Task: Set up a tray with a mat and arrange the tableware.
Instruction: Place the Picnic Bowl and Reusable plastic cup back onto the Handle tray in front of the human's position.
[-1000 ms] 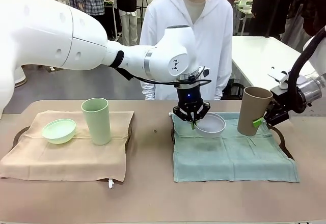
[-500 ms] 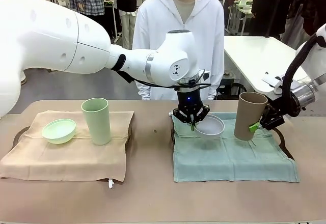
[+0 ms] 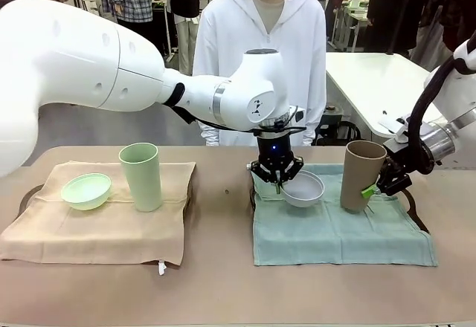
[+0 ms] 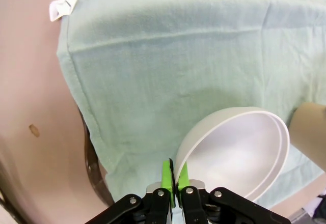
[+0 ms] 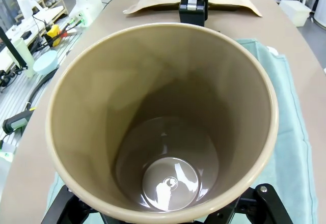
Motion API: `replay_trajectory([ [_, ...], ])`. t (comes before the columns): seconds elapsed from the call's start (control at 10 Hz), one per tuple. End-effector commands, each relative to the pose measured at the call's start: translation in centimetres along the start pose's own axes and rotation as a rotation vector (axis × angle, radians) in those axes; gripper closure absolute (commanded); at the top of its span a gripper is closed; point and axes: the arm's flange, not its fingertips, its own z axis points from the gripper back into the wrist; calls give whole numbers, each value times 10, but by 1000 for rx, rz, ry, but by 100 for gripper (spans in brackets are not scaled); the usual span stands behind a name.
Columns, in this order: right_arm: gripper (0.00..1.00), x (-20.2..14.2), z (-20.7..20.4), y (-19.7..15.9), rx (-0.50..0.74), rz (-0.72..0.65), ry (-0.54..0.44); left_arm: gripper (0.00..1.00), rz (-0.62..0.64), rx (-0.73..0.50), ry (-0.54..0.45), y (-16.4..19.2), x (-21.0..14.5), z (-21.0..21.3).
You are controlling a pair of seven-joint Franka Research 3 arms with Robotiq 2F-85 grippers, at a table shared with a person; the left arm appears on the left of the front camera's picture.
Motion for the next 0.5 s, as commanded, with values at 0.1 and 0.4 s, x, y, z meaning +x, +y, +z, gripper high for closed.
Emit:
replay_trajectory([
  [0.1,18,-3,-5,-2,3,31,29,96,-4,5,-24,-2,6,-9],
  [0.4,0,-6,-3,-2,13,11,33,76,-3,0,-17,-1,8,-14],
])
